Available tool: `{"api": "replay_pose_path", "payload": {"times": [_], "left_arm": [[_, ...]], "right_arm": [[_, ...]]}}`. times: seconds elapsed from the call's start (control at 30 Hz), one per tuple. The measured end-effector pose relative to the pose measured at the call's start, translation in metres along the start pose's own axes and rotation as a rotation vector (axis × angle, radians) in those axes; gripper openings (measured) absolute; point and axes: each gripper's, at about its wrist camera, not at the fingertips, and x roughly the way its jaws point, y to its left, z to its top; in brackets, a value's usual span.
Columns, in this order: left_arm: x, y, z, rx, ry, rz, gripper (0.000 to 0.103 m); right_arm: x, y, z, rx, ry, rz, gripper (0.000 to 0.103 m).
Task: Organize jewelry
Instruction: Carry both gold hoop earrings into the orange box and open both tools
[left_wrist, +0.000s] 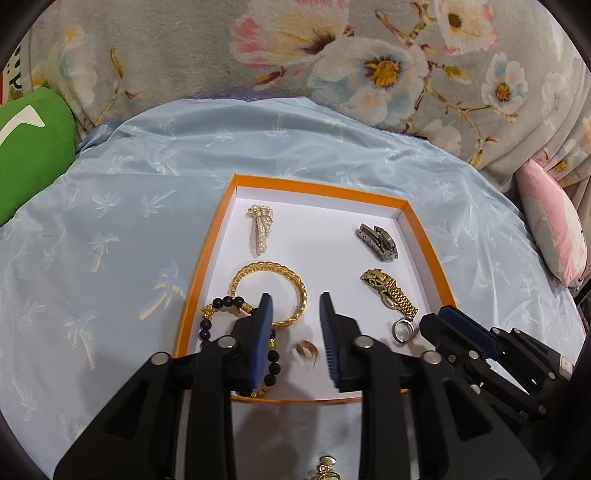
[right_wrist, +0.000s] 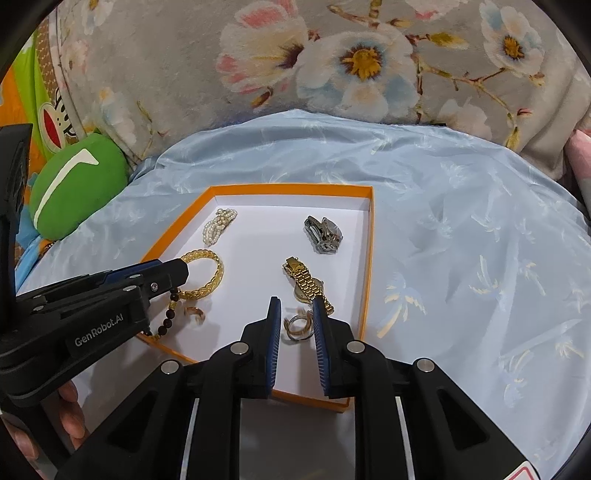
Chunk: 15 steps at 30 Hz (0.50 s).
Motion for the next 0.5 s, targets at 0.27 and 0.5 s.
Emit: {"api": "replay_pose_path", "payload": {"times": [0.27, 0.5], "left_arm": [[-0.016, 0.008, -0.002, -0.009, -0.034, 0.021, 0.032], [-0.048, 0.034, -0.034, -0.061, -0.027, 0.046, 0.032]], "right_arm": [[-0.015, -0.005, -0.007, 0.017, -0.019, 0.009, 0.017], [-0.04, 0.012, -0.035, -0.01, 0.017, 0.086, 0.018]]}}
